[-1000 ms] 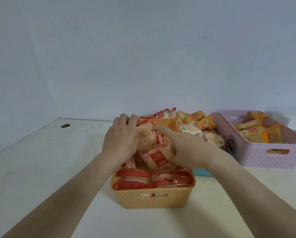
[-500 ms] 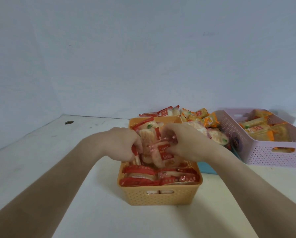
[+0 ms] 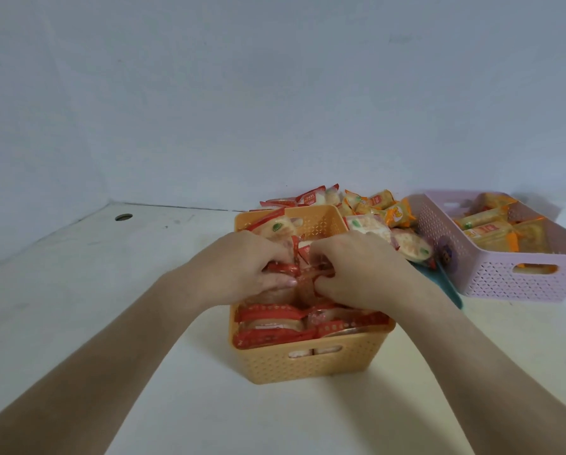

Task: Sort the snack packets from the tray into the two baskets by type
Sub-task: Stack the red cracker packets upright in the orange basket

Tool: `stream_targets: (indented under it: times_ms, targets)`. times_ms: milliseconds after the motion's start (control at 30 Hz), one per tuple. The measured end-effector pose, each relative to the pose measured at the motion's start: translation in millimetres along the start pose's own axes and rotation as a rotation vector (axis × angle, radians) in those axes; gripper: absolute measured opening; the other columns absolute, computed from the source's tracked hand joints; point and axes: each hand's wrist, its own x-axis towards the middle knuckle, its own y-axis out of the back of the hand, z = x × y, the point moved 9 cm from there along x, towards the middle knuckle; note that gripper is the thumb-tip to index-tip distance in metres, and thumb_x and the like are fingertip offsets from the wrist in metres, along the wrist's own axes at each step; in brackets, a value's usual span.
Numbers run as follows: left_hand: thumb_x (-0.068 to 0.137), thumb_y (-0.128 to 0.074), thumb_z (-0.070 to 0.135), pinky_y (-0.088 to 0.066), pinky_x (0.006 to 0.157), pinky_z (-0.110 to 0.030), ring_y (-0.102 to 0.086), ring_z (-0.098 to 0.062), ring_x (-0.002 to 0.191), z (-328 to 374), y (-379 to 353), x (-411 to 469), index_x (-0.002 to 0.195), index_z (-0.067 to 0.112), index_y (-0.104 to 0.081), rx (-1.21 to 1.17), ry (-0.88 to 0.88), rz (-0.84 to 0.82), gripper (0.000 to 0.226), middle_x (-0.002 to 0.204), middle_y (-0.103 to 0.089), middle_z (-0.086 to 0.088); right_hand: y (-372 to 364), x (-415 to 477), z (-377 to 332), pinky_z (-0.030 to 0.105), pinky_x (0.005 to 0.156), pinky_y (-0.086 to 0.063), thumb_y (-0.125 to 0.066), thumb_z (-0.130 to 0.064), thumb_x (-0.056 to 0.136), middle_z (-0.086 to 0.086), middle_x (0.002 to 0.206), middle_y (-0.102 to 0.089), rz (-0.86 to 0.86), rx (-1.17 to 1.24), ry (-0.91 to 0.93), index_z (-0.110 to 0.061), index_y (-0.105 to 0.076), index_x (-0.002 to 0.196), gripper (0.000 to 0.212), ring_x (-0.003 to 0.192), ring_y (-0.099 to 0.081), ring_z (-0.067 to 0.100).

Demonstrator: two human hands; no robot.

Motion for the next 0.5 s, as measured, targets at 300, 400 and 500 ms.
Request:
stream_targets:
  times_ms: [300, 400, 500]
  targets:
    - [0.097, -0.031, 0.052, -0.039, 0.062, -0.031, -0.046, -0.004, 0.058, 8, -14, -3, 0.072, 0.032, -0.042, 0.000, -0.022, -0.068, 0.034, 0.062, -0.047, 0.012, -12, -21, 1, 0.043, 0.087, -0.030, -0.041, -0.026, 0.092, -0.010, 0.105, -0.062, -0.083, 0.057, -0.023, -0.033, -0.051, 0.108, 0.020, 0.101, -0.056, 0.018]
    - [0.080, -0.012, 0.080, -0.042, 0.085, -0.031, -0.058, -0.004, 0.078, 5, -20, -14, 0.094, 0.035, -0.054, -0.013, 0.057, -0.176, 0.063, 0.080, -0.064, 0.012, -19, -28, 1, 0.043, 0.087, -0.033, -0.036, -0.034, 0.095, -0.009, 0.092, -0.060, -0.029, 0.138, -0.032, -0.028, -0.046, 0.098, 0.012, 0.089, -0.055, 0.018]
    - [0.068, -0.001, 0.088, -0.018, 0.114, -0.044, -0.052, -0.008, 0.113, 9, -26, -36, 0.128, 0.038, -0.038, 0.090, 0.140, -0.179, 0.086, 0.114, -0.062, 0.013, -19, -31, 4, 0.041, 0.091, -0.028, -0.037, -0.039, 0.096, -0.007, 0.081, -0.061, 0.008, 0.161, -0.045, -0.026, -0.048, 0.097, 0.017, 0.085, -0.058, 0.020]
